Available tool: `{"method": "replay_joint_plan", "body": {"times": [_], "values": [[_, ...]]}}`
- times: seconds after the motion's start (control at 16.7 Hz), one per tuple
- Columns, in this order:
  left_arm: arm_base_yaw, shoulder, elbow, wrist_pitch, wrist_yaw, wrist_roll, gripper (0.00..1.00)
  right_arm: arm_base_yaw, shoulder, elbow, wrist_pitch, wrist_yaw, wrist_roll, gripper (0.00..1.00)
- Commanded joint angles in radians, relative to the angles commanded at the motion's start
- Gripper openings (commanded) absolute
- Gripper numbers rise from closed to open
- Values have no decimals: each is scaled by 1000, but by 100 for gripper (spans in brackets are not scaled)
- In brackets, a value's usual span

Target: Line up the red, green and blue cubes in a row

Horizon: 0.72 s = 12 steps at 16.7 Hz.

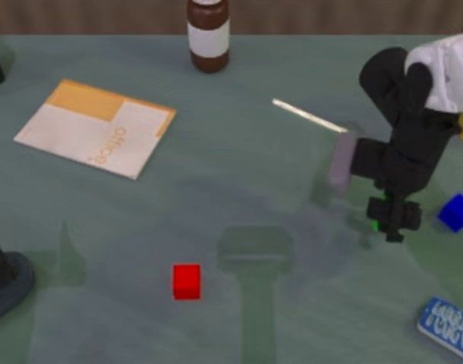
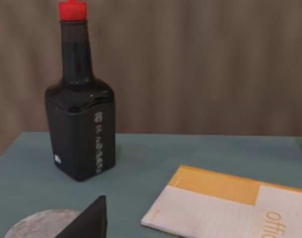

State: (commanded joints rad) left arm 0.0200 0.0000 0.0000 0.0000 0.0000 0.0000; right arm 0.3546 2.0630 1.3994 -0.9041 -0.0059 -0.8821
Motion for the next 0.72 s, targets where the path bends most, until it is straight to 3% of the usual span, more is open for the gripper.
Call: {"method": "replay_joint_plan", "body": {"times": [0.24, 0.54, 0.72], "values": [[0, 0, 0, 0, 0, 0, 100, 5, -57, 68, -126, 0, -1, 0], [0, 0, 0, 0, 0, 0, 100, 2, -58, 72, -131, 0, 2, 0], [0, 0, 0, 0, 0, 0, 100, 70, -44, 104, -150, 0, 21, 0]]}}
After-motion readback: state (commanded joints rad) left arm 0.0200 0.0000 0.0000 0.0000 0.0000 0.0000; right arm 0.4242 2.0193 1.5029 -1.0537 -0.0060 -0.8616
